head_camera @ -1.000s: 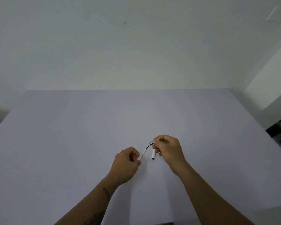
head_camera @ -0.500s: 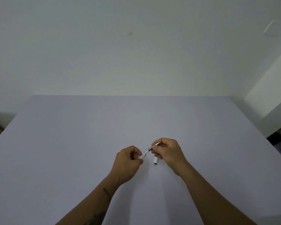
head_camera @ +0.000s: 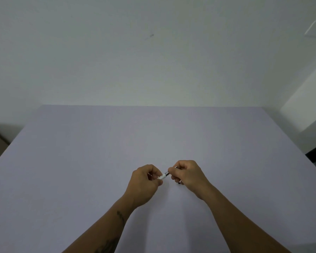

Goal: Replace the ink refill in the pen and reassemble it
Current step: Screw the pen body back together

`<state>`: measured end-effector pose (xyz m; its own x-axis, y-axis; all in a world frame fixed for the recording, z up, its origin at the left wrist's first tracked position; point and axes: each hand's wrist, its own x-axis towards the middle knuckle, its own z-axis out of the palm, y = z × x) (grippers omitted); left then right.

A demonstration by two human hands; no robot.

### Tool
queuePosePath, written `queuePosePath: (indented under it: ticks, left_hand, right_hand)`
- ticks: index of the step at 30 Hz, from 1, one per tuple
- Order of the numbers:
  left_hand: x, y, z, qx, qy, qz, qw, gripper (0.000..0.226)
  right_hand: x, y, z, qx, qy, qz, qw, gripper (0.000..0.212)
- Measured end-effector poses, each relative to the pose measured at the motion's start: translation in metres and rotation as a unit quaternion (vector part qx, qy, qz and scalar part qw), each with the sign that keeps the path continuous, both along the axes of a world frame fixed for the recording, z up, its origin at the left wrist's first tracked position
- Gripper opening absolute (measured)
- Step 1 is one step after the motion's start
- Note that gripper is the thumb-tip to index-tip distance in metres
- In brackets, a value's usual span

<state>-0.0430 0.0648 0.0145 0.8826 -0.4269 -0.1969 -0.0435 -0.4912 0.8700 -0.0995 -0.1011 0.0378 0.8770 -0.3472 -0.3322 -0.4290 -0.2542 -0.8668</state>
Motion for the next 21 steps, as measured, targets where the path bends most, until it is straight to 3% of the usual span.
queuePosePath:
  ticks: [6, 14, 21]
  left_hand:
    - [0.002, 0.003, 0.001, 0.003, -0.007, -0.004, 1.0, 0.013]
    - [0.005, 0.003, 0.003, 0.007, -0.004, 0.001, 1.0, 0.011]
    - [0.004, 0.004, 0.001, 0.016, 0.0, -0.005, 1.0, 0.015]
  right_hand:
    - [0.004, 0.001, 0.002, -0.013, 0.033, 0.041, 0.999, 0.035]
    - [0.004, -0.008, 0.003, 0.022, -0.017, 0.028, 0.999, 0.012]
    - [0.003, -0.011, -0.006, -0.084, -0.051, 0.05, 0.994, 0.011]
